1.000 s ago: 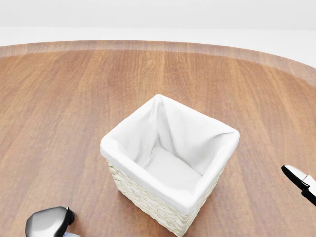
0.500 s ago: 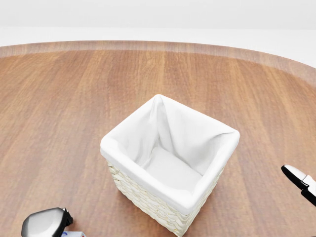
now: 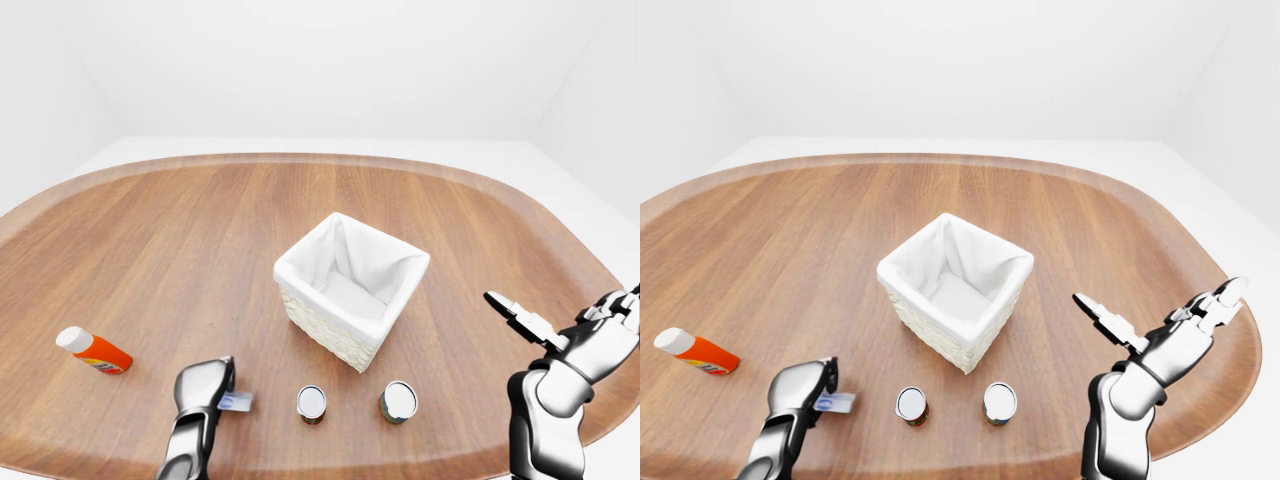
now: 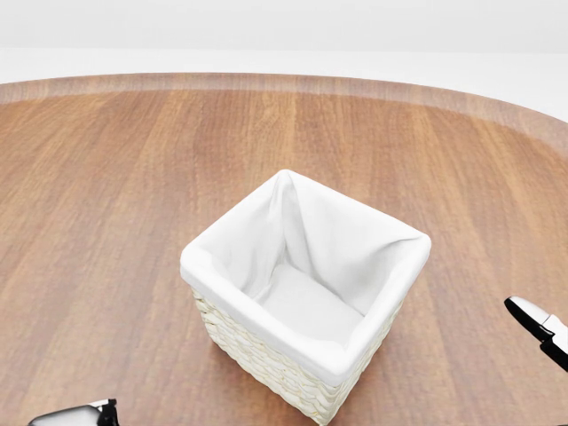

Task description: Pick up the alphabet soup and the cream cheese box, and put them in the basket.

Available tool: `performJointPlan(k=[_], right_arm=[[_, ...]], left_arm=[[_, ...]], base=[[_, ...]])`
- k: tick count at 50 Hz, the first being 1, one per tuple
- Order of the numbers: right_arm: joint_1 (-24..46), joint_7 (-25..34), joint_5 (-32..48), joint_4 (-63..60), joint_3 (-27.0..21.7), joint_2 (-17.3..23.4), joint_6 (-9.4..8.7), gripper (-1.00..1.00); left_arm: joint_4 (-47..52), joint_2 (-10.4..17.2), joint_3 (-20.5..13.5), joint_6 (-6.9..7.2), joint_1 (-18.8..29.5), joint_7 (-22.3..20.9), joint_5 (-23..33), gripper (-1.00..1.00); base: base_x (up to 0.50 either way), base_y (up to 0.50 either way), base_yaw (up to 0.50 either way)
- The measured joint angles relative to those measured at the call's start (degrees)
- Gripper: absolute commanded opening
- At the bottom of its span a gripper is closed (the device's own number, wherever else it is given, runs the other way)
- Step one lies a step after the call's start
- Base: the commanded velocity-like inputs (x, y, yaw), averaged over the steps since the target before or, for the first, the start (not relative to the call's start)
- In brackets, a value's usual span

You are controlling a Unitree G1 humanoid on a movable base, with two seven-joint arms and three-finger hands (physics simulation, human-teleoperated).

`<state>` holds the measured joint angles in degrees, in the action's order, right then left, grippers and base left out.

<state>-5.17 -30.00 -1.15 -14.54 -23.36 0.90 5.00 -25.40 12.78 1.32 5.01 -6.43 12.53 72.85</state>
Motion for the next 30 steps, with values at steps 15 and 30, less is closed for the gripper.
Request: performJointPlan(k=[15,30], right_arm=[[0.0,0.0,0.0,-0.1,0.0,0.0,0.00,1.00],[0.1,0.0,-0.1,0.3,0.0,0.1,0.00,1.00]], left_arm=[[10.8,-2.1,-2.9,0.00,-3.9,-0.1,0.0,-1.00],[11.0,-3.7,-3.7,0.00,-0.1,8.3,-4.2,-1.00]], base=[[0.00,0.00,0.00],[0.00,0.00,0.00]])
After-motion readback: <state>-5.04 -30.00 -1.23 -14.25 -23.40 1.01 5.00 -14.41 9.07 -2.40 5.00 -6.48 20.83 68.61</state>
